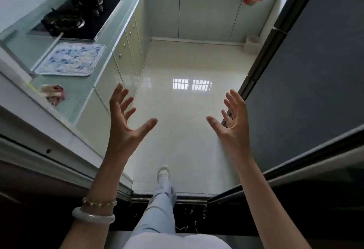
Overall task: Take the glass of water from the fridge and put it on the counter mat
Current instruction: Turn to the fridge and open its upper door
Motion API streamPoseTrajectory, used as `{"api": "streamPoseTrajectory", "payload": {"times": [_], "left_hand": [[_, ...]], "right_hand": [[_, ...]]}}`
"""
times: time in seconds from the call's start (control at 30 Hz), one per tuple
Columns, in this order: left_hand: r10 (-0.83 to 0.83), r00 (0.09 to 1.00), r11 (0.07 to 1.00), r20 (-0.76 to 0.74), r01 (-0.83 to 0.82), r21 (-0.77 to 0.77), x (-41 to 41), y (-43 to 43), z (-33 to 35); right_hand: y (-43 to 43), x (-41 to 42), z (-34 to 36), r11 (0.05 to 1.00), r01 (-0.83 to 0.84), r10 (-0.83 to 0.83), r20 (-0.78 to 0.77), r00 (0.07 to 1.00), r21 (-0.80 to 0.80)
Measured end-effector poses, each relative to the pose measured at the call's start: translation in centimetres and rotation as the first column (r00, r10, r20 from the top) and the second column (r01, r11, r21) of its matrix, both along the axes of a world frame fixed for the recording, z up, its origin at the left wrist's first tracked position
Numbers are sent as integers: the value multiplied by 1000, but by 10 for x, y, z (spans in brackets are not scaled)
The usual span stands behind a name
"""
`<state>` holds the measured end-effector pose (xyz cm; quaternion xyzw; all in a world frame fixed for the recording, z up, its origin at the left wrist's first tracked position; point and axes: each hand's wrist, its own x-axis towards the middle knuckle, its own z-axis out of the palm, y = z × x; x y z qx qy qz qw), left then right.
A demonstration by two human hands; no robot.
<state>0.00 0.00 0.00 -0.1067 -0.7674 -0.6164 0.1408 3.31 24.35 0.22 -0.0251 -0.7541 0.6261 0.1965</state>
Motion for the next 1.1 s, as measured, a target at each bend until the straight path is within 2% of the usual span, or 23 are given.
{"api": "streamPoseTrajectory", "payload": {"times": [0.2,0.37,0.53,0.7,1.1], "left_hand": [[-21,1000,1000,-18,21,10,-82,7,-15],[-33,999,999,3,32,41,-198,13,-30],[-50,999,999,14,50,13,-307,17,-31],[-96,995,995,7,96,-8,-405,20,-21],[-106,994,994,35,106,12,-610,58,-43]], "right_hand": [[7,-73,-17,997,76,-76,24,997,-25],[16,-178,-32,991,130,-128,49,991,-32],[14,-284,-31,995,105,-105,54,993,1],[24,-374,-22,988,156,-156,21,988,3],[68,-575,-45,984,178,-175,99,980,-17]]}}
